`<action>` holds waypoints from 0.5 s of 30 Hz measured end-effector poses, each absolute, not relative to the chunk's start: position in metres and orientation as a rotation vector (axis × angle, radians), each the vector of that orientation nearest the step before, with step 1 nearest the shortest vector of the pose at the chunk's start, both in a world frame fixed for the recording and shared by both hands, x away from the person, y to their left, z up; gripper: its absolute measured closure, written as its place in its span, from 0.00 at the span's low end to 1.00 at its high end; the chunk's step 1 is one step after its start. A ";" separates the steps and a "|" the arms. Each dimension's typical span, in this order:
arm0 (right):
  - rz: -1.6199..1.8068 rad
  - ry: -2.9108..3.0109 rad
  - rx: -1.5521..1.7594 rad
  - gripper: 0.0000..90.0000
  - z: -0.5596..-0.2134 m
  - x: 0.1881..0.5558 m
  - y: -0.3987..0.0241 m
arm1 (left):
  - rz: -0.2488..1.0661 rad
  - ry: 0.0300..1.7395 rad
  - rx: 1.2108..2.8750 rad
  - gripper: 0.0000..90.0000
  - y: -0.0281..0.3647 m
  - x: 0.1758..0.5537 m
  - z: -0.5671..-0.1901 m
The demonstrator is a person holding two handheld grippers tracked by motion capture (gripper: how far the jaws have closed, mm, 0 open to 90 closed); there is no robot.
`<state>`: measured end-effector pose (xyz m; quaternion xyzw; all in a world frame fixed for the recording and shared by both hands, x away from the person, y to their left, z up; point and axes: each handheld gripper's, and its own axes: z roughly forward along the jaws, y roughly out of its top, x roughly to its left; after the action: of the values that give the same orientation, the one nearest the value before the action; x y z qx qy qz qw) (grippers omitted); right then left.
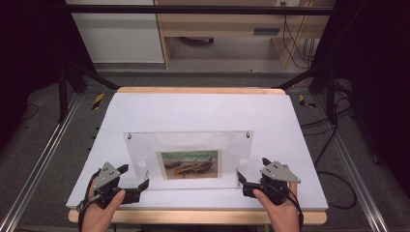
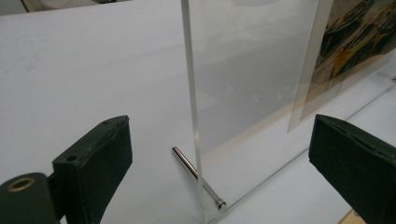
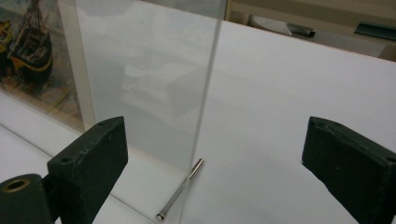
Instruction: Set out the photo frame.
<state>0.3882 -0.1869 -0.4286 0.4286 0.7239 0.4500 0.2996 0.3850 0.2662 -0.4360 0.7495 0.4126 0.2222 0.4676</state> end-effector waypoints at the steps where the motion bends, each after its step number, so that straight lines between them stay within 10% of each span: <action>1: 1.188 1.916 1.142 0.08 -0.428 0.388 -0.190 | 0.549 1.017 1.835 0.06 0.268 0.384 -0.436; 15: 1.176 1.858 1.208 0.09 -0.427 0.379 -0.218 | 0.587 1.057 1.792 0.07 0.290 0.376 -0.433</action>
<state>0.3788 -0.2184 -0.4271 0.4575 0.7038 0.4454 0.3115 0.3756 0.2900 -0.4330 0.7315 0.4314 0.2397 0.4705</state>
